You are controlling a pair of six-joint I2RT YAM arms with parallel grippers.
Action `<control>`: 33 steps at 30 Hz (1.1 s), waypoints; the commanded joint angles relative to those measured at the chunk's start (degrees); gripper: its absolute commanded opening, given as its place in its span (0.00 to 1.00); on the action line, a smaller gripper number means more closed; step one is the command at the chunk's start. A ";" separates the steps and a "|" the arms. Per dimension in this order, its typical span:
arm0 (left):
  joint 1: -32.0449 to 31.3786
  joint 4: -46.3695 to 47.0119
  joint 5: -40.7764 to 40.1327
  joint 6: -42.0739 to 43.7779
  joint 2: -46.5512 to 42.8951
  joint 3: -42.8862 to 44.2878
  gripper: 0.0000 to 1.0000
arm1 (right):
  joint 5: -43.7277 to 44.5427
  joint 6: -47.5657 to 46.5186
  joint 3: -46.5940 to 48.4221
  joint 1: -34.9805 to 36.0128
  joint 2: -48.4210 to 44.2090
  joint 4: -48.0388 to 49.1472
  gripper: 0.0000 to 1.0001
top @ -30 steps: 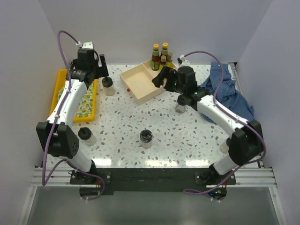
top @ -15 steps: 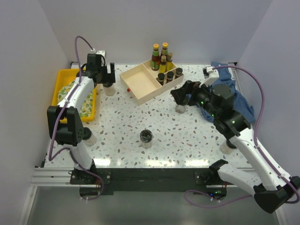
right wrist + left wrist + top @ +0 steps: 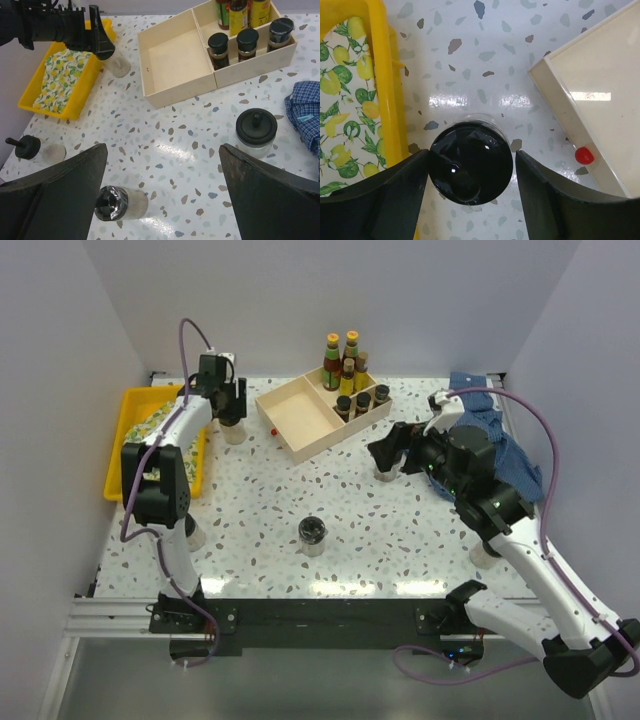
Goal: Organize the condiment bottles
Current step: Pick up the bottle from the center of the board.
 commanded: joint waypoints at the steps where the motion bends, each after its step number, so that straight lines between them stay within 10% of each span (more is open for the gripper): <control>1: -0.02 2.02 -1.32 2.45 0.95 2.89 0.71 | 3.41 -2.92 -0.29 0.01 -2.62 -1.25 0.99; 15: -0.63 -3.77 0.53 -0.79 -2.92 10.94 0.00 | 5.27 -3.72 -0.38 0.01 -8.78 -3.27 0.98; 33: -8.19 -7.21 7.73 -4.58 3.75 34.09 0.00 | 6.76 -1.88 -1.69 -0.07 -10.10 1.82 0.99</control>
